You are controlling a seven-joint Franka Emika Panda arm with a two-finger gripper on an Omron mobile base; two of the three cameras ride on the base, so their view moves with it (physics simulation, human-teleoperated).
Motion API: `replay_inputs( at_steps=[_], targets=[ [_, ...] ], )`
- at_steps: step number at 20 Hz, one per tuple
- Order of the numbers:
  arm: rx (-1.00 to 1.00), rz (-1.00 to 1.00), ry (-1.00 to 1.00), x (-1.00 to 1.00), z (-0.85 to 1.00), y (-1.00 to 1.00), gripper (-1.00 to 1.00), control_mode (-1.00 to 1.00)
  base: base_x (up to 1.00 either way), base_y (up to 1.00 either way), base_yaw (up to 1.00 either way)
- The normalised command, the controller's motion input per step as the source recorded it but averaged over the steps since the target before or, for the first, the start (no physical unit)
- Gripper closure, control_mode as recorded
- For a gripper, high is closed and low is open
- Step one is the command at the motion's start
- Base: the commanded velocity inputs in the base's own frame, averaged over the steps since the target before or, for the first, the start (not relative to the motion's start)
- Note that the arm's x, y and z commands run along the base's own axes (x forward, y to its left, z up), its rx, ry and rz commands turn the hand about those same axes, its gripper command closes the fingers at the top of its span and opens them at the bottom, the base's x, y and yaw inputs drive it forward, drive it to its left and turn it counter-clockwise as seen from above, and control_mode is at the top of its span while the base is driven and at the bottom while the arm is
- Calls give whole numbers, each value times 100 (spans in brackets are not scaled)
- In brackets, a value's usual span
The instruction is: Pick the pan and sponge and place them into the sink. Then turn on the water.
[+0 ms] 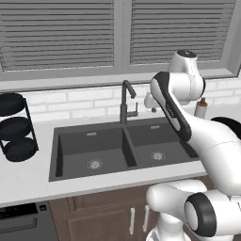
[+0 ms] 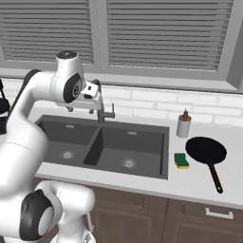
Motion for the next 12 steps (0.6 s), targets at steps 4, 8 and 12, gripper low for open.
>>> replay_inputs(
  at_steps=[4,8,12],
  targets=[
    [0,0,0,0,0,0,-100,100,-14,-38,0],
    [0,0,0,0,0,0,-100,100,-1,-36,0],
    [0,0,0,0,0,0,-100,100,0,-43,0]
  ],
)
